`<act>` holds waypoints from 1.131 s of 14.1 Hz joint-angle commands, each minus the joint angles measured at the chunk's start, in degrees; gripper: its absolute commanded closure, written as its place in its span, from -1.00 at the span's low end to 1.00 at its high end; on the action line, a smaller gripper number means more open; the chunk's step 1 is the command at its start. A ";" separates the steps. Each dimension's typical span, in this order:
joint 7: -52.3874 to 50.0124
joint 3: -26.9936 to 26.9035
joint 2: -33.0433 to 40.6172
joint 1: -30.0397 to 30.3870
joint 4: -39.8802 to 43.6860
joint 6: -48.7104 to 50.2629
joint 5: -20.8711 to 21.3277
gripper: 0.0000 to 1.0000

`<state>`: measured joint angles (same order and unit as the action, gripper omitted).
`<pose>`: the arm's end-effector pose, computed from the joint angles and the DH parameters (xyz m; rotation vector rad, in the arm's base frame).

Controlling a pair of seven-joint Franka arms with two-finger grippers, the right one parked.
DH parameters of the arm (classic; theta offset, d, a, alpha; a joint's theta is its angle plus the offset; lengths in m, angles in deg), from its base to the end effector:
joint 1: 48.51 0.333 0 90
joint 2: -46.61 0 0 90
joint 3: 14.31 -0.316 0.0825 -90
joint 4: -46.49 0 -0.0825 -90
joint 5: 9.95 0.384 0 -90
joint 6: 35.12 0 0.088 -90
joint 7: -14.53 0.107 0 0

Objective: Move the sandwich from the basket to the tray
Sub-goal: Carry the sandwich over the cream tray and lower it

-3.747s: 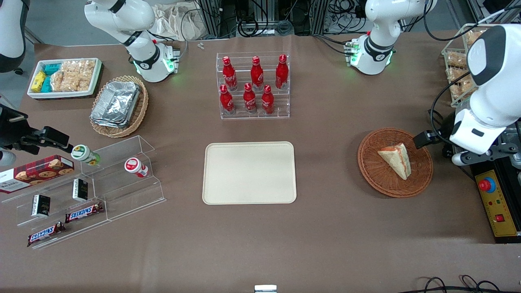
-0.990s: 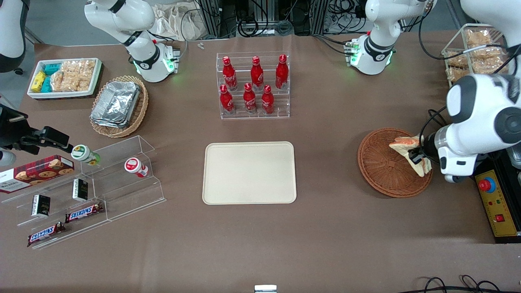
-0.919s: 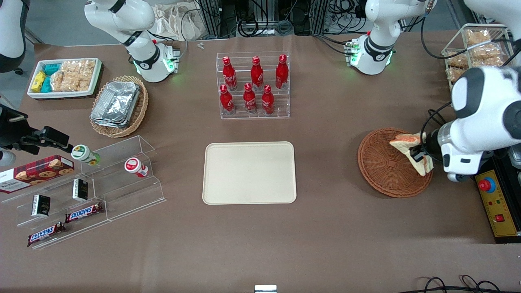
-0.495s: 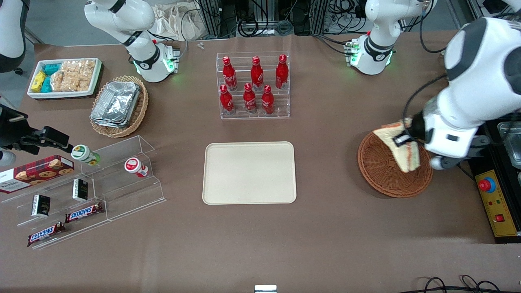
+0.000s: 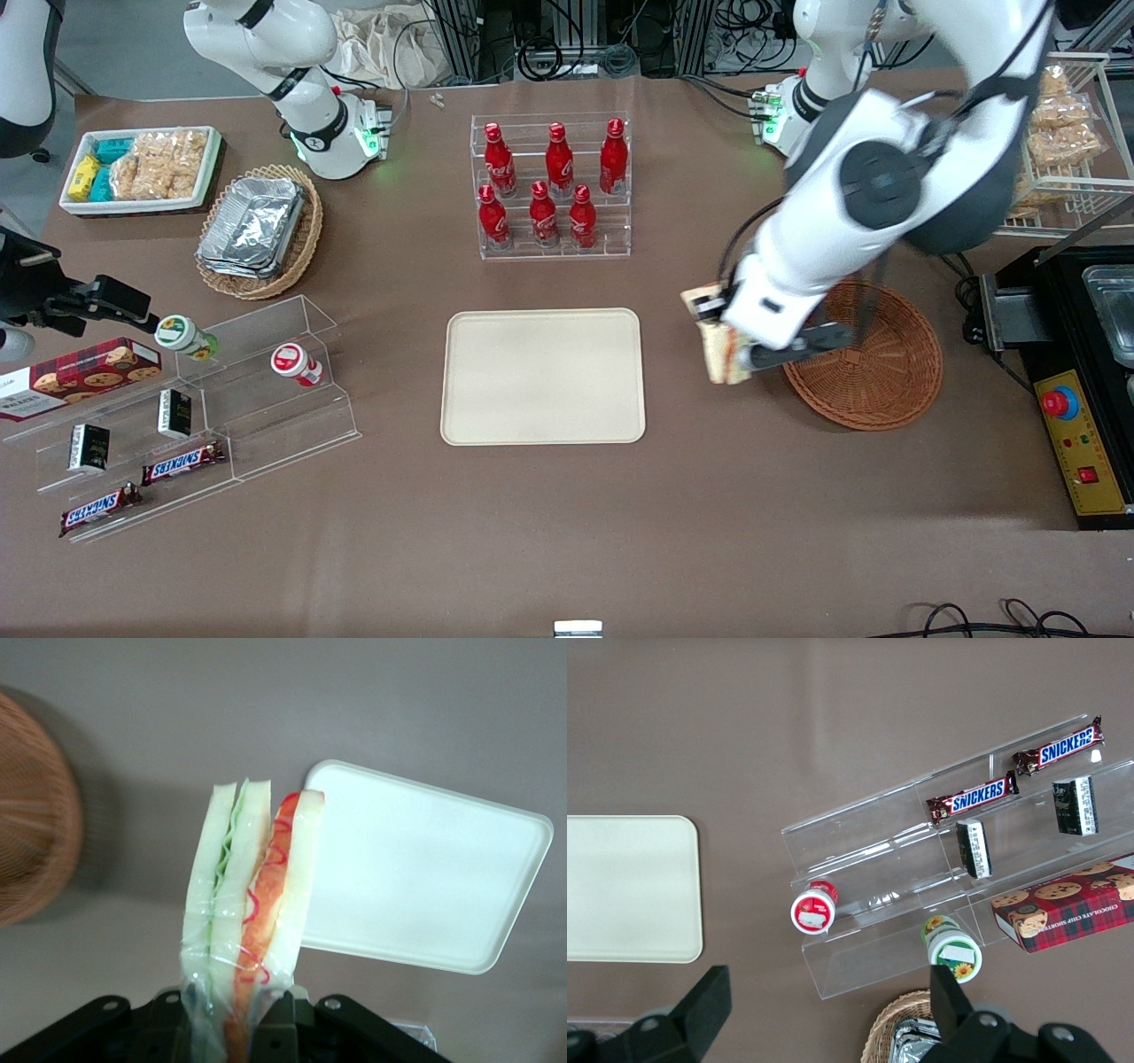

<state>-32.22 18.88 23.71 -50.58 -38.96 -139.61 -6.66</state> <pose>0.5741 -0.3328 0.4725 3.0005 0.3347 -0.1614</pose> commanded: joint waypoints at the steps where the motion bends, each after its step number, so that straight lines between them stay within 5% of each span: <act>1: -2.03 -0.06 -7.13 -5.38 1.25 -2.99 4.51 1.00; 15: -3.52 -0.50 -27.28 -11.46 2.57 -16.17 17.97 1.00; 16: -4.05 -0.50 -27.72 -11.72 2.57 -16.53 19.37 0.86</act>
<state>-34.56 18.68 -2.11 -61.25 -38.53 -155.23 10.24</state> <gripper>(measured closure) 0.802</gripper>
